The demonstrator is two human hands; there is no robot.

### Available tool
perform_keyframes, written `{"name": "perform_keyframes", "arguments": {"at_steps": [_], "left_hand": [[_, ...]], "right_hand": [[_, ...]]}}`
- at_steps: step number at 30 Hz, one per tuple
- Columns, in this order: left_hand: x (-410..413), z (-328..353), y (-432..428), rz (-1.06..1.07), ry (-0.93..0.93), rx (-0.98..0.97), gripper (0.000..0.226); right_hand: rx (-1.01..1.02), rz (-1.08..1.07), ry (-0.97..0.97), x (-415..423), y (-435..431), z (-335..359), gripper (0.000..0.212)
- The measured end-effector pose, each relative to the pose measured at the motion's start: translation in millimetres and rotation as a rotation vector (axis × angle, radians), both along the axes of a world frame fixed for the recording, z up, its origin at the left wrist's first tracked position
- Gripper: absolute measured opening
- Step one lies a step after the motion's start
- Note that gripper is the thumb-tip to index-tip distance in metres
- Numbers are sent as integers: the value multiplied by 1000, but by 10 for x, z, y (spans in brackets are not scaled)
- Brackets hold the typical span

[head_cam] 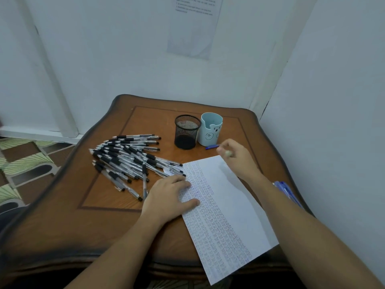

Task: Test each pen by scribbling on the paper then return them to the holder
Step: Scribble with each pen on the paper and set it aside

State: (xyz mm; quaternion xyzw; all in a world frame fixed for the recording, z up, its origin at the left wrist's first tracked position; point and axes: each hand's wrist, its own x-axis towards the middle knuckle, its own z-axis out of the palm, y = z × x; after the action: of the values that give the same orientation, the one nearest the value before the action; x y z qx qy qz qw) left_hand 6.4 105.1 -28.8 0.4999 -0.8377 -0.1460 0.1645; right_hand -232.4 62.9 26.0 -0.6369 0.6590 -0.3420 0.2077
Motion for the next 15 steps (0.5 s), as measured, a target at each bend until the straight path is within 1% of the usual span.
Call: {"name": "perform_keyframes", "arguments": {"at_steps": [2, 4, 5, 7, 8, 9, 12, 13, 15], "left_hand": [[0, 6, 10, -2, 1, 0, 87], [-4, 14, 18, 1, 10, -5, 87], [-5, 19, 21, 2, 10, -4, 88], [-10, 25, 32, 4, 9, -1, 88], [-11, 28, 34, 5, 13, -2, 88], [-11, 30, 36, 7, 14, -2, 88], [-11, 22, 29, 7, 6, -6, 87], [-12, 18, 25, 6, 6, -9, 86], [-14, 7, 14, 5, 2, -13, 86]], "right_hand": [[-30, -73, -330, 69, 103, -4, 42], [6, -109, -654, 118, 171, -9, 62], [38, -115, -756, 130, 208, -15, 70], [110, -103, -880, 134, 289, -56, 78], [143, -89, -907, 137, 323, -91, 77], [162, -72, -915, 141, 352, -131, 70], [136, -14, -860, 166, 398, -265, 33], [119, -17, -836, 183, 404, -298, 29], [82, -55, -766, 213, 413, -372, 35]]}}
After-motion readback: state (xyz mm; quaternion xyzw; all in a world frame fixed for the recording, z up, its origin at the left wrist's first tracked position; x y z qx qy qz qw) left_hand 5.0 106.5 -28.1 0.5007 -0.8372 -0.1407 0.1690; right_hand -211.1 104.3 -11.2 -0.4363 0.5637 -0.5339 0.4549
